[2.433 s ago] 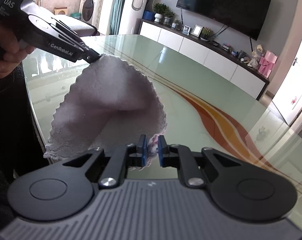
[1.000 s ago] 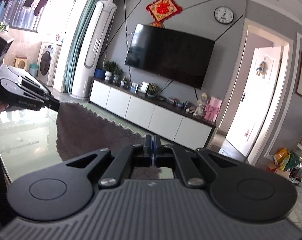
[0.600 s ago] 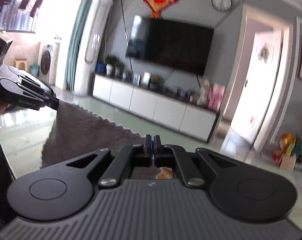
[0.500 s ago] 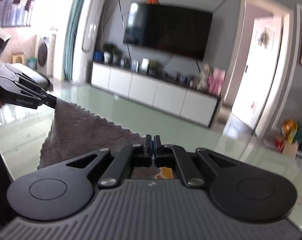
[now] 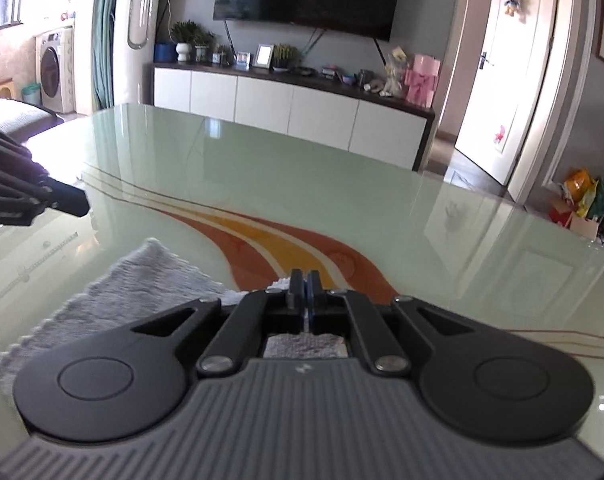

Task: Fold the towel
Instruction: 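Lower the unfolded towel flat onto the table with both grippers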

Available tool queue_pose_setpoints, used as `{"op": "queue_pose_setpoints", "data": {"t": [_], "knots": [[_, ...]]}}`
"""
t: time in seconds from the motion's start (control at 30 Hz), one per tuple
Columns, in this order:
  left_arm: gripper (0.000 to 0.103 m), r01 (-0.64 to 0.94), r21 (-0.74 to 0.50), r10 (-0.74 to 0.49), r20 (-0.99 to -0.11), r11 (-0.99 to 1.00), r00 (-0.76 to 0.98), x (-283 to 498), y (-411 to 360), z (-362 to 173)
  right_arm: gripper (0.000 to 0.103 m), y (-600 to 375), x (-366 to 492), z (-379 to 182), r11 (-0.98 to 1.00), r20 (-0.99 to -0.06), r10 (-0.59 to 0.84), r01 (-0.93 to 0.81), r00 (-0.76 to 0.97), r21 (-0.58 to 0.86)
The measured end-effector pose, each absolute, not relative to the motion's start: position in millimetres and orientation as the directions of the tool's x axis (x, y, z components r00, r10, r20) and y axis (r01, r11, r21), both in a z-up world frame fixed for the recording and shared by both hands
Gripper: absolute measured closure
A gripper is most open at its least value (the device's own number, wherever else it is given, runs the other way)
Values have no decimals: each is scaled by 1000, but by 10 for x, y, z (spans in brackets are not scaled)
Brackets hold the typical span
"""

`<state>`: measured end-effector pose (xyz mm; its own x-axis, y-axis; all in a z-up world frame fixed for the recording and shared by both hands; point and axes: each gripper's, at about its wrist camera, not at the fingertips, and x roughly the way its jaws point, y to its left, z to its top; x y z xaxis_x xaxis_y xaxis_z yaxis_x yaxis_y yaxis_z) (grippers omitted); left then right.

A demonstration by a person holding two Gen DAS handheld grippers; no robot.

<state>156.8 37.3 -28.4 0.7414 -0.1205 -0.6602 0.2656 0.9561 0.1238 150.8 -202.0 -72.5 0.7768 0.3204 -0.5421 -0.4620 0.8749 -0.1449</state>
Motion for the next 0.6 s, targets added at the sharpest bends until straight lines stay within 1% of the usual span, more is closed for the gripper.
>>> {"op": "queue_pose_setpoints", "data": {"t": [0.13, 0.2, 0.23, 0.27, 0.3, 0.33, 0.4, 0.43, 0.47, 0.5, 0.53, 0.57, 0.6], "knots": [[98, 300, 87, -167, -670, 950, 723, 1570, 278, -360, 101, -2055, 1613, -824, 883, -563, 292, -444, 773, -152], [97, 323, 76, -189, -676, 943, 712, 1556, 206, -435, 98, -2090, 1658, -848, 891, -569, 280, -430, 773, -146], [97, 328, 72, -195, -678, 942, 709, 1556, 184, -469, 94, -2107, 1681, -860, 895, -573, 273, -422, 773, -143], [97, 330, 69, -198, -680, 942, 706, 1556, 165, -497, 80, -2133, 1687, -865, 901, -572, 266, -411, 776, -138], [96, 331, 67, -199, -681, 941, 704, 1555, 144, -519, 69, -2177, 1657, -852, 911, -563, 256, -390, 786, -130], [94, 336, 63, -204, -685, 940, 700, 1538, 109, -554, 68, -2221, 1595, -832, 919, -551, 250, -374, 796, -124], [85, 342, 61, -209, -686, 938, 697, 1511, 55, -587, 68, -2294, 1360, -763, 923, -519, 257, -365, 815, -117], [78, 347, 59, -215, -684, 936, 697, 1462, 21, -612, 68, -2282, 1233, -760, 915, -521, 276, -387, 808, -115], [66, 352, 57, -221, -682, 934, 697, 1437, -5, -625, 66, -2245, 1017, -783, 897, -532, 309, -428, 788, -113], [59, 357, 56, -228, -676, 933, 701, 1384, -36, -647, 62, -2209, 907, -816, 884, -541, 322, -451, 777, -121], [45, 353, 59, -226, -670, 934, 707, 1346, -62, -667, 61, -2175, 809, -854, 874, -554, 335, -471, 762, -119], [37, 349, 60, -224, -665, 935, 713, 1304, -90, -693, 60, -2146, 731, -906, 870, -572, 349, -484, 743, -98], [35, 347, 59, -223, -662, 936, 716, 1265, -117, -722, 60, -2117, 653, -959, 865, -589, 362, -496, 723, -77]]}}
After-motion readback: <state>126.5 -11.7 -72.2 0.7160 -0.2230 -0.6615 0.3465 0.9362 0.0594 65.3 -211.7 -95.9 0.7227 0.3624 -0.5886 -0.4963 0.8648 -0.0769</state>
